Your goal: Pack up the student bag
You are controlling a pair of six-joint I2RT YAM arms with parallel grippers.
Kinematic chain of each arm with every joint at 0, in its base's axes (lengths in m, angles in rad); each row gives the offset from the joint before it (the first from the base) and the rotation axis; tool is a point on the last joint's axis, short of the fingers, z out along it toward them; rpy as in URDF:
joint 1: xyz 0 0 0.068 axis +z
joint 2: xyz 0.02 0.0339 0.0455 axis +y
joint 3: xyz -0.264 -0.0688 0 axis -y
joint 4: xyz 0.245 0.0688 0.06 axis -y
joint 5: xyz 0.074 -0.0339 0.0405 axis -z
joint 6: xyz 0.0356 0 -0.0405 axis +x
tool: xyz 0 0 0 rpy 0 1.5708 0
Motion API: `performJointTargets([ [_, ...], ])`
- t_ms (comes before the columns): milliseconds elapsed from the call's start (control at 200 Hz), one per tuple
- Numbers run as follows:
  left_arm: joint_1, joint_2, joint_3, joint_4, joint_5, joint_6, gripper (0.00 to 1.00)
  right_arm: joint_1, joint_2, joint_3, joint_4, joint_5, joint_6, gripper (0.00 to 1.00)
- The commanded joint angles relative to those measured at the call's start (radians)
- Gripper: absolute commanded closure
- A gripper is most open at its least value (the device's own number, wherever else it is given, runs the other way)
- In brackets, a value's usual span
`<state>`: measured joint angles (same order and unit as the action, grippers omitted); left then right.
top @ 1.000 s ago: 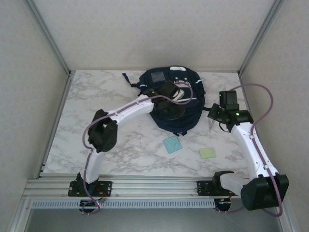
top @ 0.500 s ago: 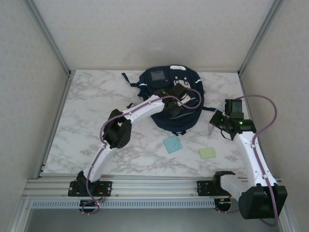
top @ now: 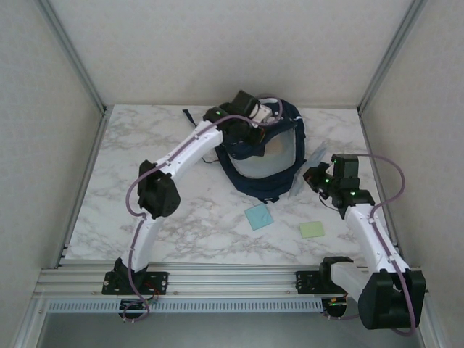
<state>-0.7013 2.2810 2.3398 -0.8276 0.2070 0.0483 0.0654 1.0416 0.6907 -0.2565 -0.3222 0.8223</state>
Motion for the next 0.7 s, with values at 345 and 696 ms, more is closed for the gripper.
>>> performJointTargets([
  [345, 0.009, -0.114, 0.03, -0.055, 0.204, -0.157, 1.0, 0.181, 0.456, 0.149, 0.673, -0.108, 0.22, 1.0],
  [696, -0.01, -0.197, -0.076, 0.021, 0.239, -0.218, 1.0, 0.246, 0.838, 0.355, 0.9, -0.054, 0.338, 1.0],
])
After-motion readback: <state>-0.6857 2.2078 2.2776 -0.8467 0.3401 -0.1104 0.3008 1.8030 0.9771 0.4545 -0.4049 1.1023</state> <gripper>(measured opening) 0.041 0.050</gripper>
